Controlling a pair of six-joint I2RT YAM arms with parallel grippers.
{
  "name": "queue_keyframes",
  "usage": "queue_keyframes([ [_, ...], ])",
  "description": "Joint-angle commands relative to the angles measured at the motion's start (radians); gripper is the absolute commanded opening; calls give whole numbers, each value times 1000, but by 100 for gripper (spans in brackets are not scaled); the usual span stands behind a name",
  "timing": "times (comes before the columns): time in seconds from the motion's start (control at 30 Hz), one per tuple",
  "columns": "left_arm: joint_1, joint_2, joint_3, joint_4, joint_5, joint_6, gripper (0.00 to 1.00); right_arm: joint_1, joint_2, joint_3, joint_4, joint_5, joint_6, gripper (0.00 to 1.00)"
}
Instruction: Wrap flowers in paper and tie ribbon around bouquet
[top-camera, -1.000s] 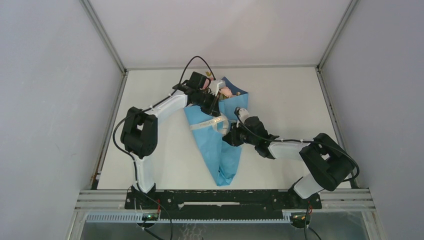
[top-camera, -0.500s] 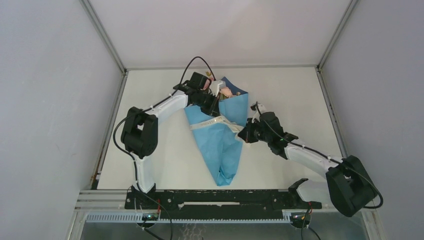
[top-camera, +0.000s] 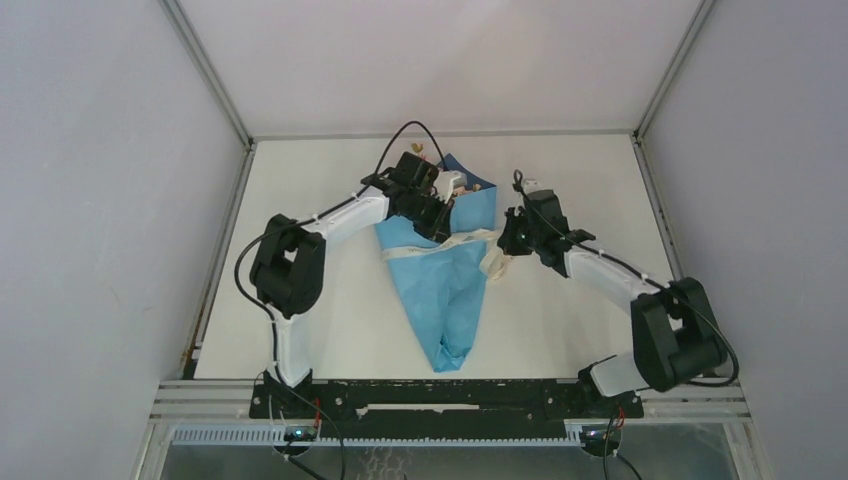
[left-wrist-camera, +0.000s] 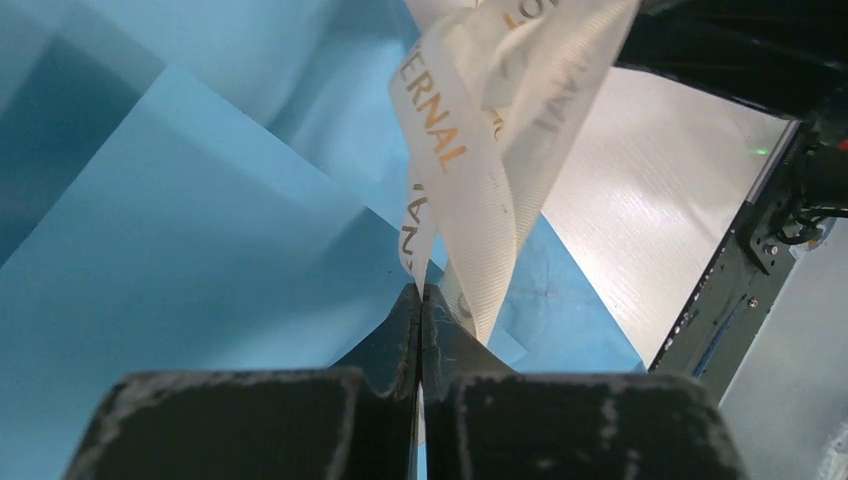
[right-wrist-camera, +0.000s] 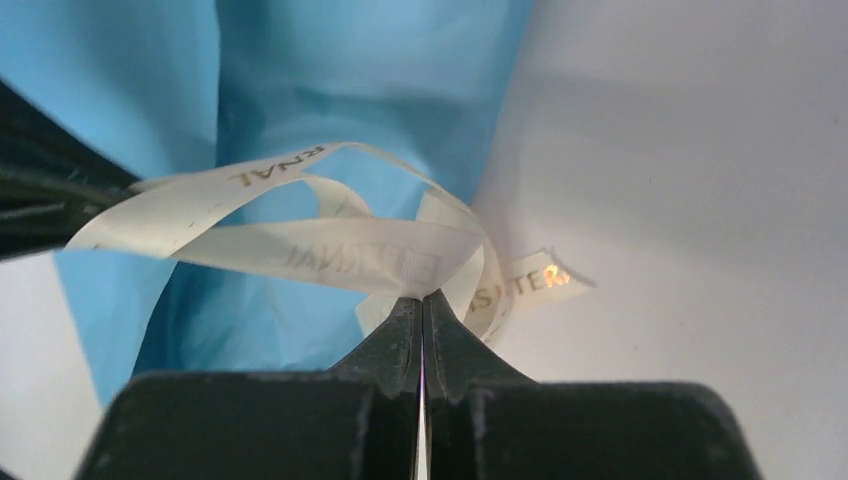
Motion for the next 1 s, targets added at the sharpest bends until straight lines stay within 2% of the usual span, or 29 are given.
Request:
queue_keyframes([
  [0.0,6,26,35,-8,-12,1,0,-36,113,82,-3,139,-82,0],
  [0.23,-10,55,45,-3,31,-15,0,-58,281,260,-56,177,-63,2],
  [0.37,-7,64,45,9,12,-18,0,-62,359,340,-118,176,-31,16],
  [0.5,-7,68,49,26,7,-68,0,-73,379,398,-189,213,3,25],
  [0.7,-7,85,73,38,-17,-96,0,-105,283,406,-293,210,71,30],
  [0.83,-5,88,71,52,-18,-121,0,-24,167,311,-259,158,65,30],
  [0.97,-2,69,59,61,-12,-131,0,21,95,207,-220,55,128,27],
])
